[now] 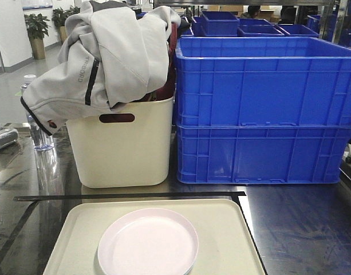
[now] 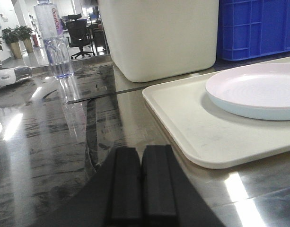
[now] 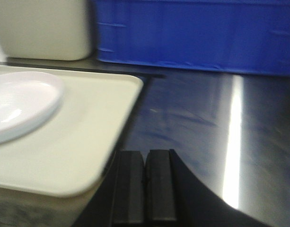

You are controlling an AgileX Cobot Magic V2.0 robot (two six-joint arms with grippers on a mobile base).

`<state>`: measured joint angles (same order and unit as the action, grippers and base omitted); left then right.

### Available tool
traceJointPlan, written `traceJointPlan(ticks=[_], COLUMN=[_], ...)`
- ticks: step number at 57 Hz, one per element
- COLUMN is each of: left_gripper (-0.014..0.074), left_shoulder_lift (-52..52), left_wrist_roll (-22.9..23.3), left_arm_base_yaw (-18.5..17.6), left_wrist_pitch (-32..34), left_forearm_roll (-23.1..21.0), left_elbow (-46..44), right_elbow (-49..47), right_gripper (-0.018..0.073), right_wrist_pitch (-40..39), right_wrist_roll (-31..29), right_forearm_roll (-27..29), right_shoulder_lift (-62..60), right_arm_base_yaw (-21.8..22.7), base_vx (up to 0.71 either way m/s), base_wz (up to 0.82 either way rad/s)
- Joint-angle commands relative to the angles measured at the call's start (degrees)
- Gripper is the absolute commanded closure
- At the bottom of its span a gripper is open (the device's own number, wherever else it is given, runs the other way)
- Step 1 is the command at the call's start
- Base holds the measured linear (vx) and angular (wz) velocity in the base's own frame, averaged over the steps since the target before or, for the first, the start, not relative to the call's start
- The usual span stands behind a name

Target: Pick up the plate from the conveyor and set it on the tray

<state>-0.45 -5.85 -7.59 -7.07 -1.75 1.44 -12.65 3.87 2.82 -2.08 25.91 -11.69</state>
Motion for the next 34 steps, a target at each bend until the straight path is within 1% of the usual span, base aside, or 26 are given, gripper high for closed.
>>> traceJointPlan(ticks=[1, 3, 7, 10, 13, 15, 34], left_gripper=[0.0594, 0.0594, 0.0594, 0.0594, 0.0594, 0.0594, 0.0594], left_shoulder_lift=[-1.03, -1.03, -1.03, -1.03, -1.03, -1.03, -0.95], left_wrist_roll=[0.10, 0.10, 0.10, 0.10, 0.10, 0.10, 0.10], left_arm_base_yaw=[-0.27, -0.27, -0.27, -0.27, -0.27, -0.27, -0.27], left_wrist_pitch=[4.49, 4.49, 4.49, 4.49, 4.49, 4.49, 4.49], left_forearm_roll=[-0.60, -0.60, -0.60, -0.60, -0.60, -0.60, -0.60], left_elbow=[1.53, 1.53, 1.53, 1.53, 1.53, 1.53, 1.53], right_elbow=[4.97, 8.20, 12.65, 15.44, 15.14, 15.06, 15.22], right_gripper=[0.0568, 0.0568, 0.0568, 0.0568, 0.0568, 0.0568, 0.0568], right_wrist_pitch=[-6.42, -6.74, -6.81, -6.59, -2.48, -1.69, -2.48], right_wrist_roll=[-0.70, -0.70, -0.70, -0.70, -0.70, -0.70, -0.70], right_forearm_roll=[-1.44, -2.56, -3.55, -3.71, -3.80, -3.80, -3.80], right_shoulder_lift=[-6.29, -10.21, -16.71, -21.89, -25.86, -27.60, -27.22], right_arm_base_yaw=[4.67, 6.40, 8.15, 8.36, 8.21, 8.21, 8.21], base_vx=[0.00, 0.00, 0.00, 0.00, 0.00, 0.00, 0.00], base_wz=[0.00, 0.00, 0.00, 0.00, 0.00, 0.00, 0.00])
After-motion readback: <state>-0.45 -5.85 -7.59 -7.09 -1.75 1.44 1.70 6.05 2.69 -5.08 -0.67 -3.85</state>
